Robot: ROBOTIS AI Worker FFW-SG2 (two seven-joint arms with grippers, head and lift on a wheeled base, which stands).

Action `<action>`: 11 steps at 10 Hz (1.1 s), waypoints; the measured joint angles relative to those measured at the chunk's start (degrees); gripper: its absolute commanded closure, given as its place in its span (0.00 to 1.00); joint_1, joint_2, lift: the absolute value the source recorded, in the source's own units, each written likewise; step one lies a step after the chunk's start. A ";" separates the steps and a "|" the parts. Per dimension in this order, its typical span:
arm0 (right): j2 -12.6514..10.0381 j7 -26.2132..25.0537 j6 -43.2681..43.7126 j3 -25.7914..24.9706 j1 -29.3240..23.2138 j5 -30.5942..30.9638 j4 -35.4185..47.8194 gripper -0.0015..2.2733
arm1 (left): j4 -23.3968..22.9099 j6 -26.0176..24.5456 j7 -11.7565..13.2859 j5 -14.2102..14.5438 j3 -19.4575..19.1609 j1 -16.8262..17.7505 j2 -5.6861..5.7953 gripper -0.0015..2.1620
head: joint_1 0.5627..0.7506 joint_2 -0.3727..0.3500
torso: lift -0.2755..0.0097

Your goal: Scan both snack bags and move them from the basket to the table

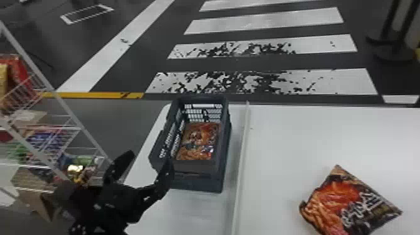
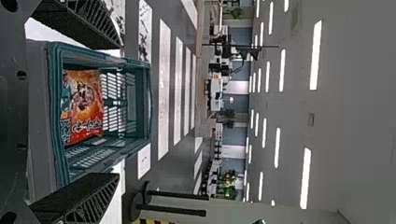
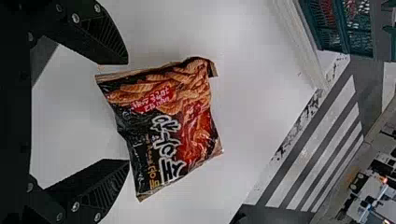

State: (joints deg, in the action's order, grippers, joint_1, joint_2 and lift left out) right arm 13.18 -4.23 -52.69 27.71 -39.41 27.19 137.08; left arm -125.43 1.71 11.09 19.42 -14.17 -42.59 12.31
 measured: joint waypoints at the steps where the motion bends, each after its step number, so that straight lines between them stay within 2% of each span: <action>1: -0.69 0.00 -1.60 1.66 1.45 -0.14 -0.09 0.08 | 0.36 -0.06 0.14 0.00 0.32 0.16 0.00 0.01 | 0.70 0.95 | 0.62; 3: -2.05 -0.20 -3.08 3.57 5.02 -0.35 -2.89 0.08 | 0.65 -0.09 1.25 0.20 0.67 0.19 -0.09 0.01 | 0.70 0.97 | 0.62; 5: -2.05 -0.32 -1.94 3.65 7.88 0.11 -7.98 0.10 | 0.67 -0.09 2.09 1.22 0.55 -0.02 0.04 0.01 | 0.70 0.96 | 0.62; 8: -1.48 -0.25 2.59 1.06 8.12 -0.41 -10.92 0.15 | 1.00 -1.29 2.65 1.77 0.53 0.18 0.40 0.01 | 0.70 0.93 | 0.62; 11: -0.92 -0.03 3.34 -0.09 7.78 -0.31 -11.26 0.15 | 1.50 -2.46 3.24 2.13 0.77 0.98 0.47 0.01 | 0.70 0.89 | 0.62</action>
State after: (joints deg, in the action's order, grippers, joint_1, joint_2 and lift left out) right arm 12.26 -4.27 -49.36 27.62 -31.64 26.88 125.82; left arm -123.93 -0.75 14.33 21.55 -13.40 -41.61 12.78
